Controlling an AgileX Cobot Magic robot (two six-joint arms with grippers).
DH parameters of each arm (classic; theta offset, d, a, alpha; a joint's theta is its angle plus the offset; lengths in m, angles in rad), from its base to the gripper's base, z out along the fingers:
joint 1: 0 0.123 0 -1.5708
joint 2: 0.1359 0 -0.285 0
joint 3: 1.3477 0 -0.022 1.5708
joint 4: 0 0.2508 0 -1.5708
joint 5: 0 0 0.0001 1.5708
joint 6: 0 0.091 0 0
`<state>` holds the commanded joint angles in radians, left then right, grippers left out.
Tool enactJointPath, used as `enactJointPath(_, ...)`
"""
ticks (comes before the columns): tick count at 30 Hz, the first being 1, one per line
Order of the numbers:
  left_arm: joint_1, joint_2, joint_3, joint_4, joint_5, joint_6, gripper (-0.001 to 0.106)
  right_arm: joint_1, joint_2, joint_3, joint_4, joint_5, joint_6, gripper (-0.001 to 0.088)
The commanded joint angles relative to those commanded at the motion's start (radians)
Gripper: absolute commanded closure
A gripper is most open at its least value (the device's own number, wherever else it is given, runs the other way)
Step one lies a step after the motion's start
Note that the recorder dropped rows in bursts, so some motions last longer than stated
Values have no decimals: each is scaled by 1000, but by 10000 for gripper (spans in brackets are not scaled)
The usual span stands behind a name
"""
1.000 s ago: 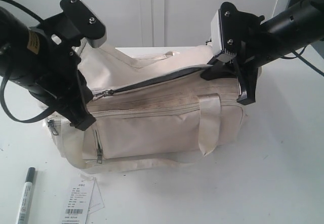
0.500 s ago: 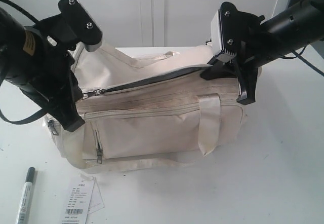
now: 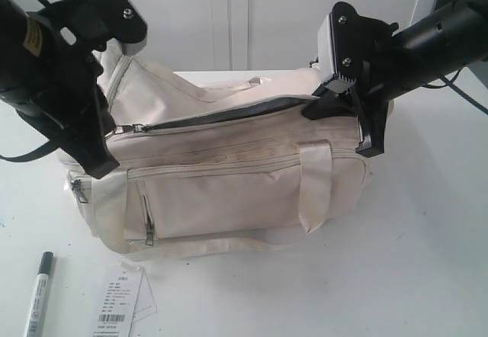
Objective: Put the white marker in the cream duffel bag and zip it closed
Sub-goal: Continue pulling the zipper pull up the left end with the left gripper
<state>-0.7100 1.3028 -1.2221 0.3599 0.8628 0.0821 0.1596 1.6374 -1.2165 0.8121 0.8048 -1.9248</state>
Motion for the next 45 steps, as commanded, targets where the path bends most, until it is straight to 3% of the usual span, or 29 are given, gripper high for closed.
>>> enactJointPath(8,0,0,-2,11,5,1,1053,0,0,0,0,0,0,868)
enactJointPath(18,0,0,-81,17,44,9,1053,0,0,0,-2,0,13,868)
enactJointPath(30,0,0,-82,104,127,27,1053,0,0,0,-9,0,13,868)
enactJointPath(45,0,0,-82,147,146,20,1053,0,0,0,-9,0,13,868)
